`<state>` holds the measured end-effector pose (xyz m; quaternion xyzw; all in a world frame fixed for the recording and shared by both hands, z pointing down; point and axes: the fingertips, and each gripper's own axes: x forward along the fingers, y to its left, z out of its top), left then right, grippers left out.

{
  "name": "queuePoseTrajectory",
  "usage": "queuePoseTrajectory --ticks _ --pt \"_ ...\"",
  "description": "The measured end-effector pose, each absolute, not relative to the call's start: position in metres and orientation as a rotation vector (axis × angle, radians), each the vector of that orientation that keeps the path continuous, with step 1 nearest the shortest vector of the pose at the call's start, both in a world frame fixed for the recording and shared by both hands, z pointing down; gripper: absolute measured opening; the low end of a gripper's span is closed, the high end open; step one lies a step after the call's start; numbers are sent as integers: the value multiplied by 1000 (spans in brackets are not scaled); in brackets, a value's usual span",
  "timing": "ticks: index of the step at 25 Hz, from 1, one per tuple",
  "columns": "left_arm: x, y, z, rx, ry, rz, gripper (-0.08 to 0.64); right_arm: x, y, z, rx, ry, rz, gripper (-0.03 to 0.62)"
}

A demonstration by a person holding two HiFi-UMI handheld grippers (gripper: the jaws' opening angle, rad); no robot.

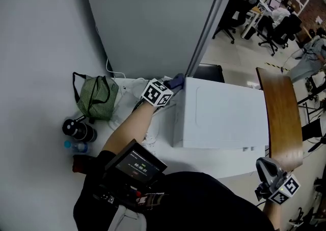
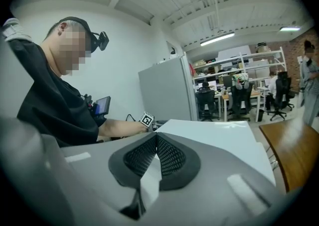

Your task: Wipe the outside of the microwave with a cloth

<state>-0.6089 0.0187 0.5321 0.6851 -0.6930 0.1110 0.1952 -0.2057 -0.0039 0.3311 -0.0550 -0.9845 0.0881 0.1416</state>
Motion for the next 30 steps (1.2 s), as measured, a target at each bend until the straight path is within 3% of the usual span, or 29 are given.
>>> queuePoseTrajectory --ticks 8,17,20,26,30 --pt "-568 34 557 2107 -1647 526 52 -172 -16 337 -52 -2848 285 5" --pt "-366 159 565 2285 -1242 716 54 -246 35 335 -506 -2889 285 5" --pt "-332 192 569 2291 -1173 712 54 -273 58 332 -659 -2876 272 5" --pt "-454 166 540 2064 -1619 534 54 -278 61 325 -639 -2866 261 5" --pt "-536 110 534 1946 -1808 574 54 -251 41 322 -443 -2862 241 5"
